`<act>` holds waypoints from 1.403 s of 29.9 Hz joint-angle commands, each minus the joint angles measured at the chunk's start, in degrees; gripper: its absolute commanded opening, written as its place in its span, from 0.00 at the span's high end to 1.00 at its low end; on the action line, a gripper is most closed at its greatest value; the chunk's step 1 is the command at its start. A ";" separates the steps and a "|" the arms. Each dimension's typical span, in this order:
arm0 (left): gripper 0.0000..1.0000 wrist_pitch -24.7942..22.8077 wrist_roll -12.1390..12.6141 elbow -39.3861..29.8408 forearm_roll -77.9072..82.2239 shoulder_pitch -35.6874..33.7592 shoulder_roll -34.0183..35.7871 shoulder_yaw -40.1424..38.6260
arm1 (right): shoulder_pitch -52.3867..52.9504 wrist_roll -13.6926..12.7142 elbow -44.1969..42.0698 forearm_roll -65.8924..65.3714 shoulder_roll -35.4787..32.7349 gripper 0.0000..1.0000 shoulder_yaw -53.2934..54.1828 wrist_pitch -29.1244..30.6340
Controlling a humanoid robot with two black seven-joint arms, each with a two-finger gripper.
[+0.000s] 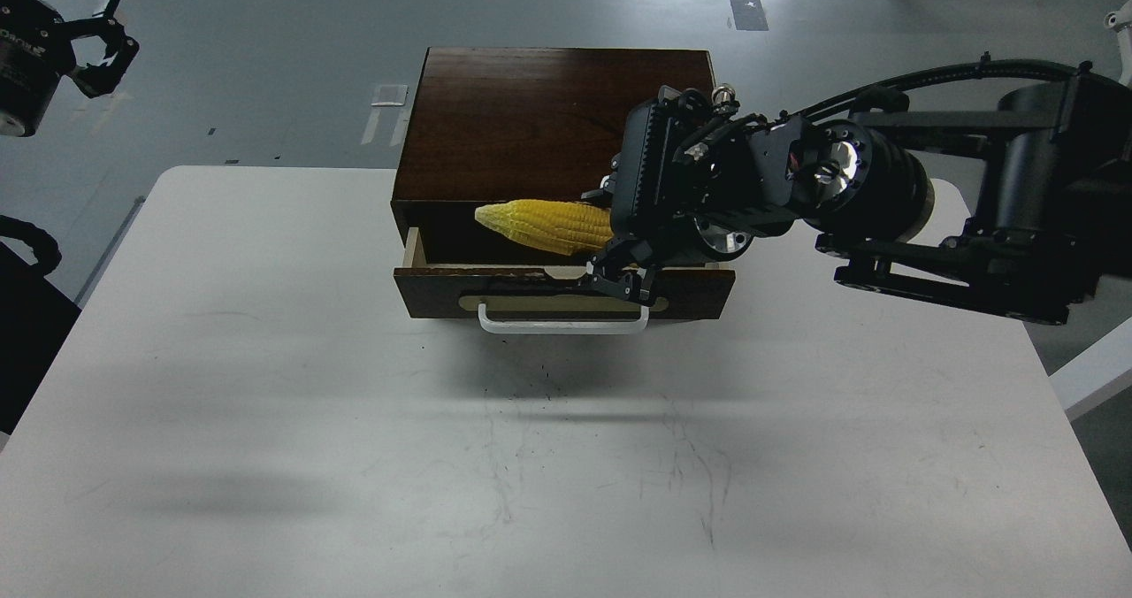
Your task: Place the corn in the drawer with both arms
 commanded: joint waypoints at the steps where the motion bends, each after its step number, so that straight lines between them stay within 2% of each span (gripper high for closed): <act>1: 0.02 0.00 0.08 0.00 0.00 -0.08 0.08 0.00 | -0.31 -0.01 -0.17 0.01 -0.06 0.30 -0.07 0.00; 7: 0.02 0.00 0.08 0.00 -0.08 0.00 0.25 0.00 | -0.31 -0.01 -2.98 0.97 0.03 0.26 1.77 -0.18; 11: 0.02 0.00 0.08 0.00 -0.35 0.00 0.61 -0.09 | -0.40 -0.01 -5.79 4.57 -0.59 0.16 7.39 -0.26; 13: 0.02 0.00 0.08 0.00 -0.44 0.00 0.61 -0.09 | -0.40 -0.10 -7.37 10.09 -0.68 0.06 9.85 -0.26; 16: 0.02 0.00 0.08 -0.09 -0.44 0.00 0.43 -0.09 | -0.40 -0.36 -10.97 21.87 -2.08 0.01 13.55 -0.26; 23: 0.02 0.00 0.43 0.00 -0.35 -0.08 0.08 -0.09 | -1.45 -0.36 -19.58 47.51 -7.61 0.00 16.80 -1.66; 29: 0.02 0.00 0.43 -0.09 -0.35 -0.08 -1.32 -0.09 | -3.91 0.16 -27.93 72.91 -8.59 0.00 17.07 -4.22; 33: 0.02 0.00 0.52 -0.09 -0.09 -0.17 -2.12 -0.09 | -4.88 0.25 -30.14 81.64 -10.08 0.00 18.29 -4.66; 42: 0.02 0.00 0.78 0.17 0.27 -0.35 -4.23 0.52 | -15.15 0.60 -37.96 114.50 -10.87 0.00 28.21 -4.66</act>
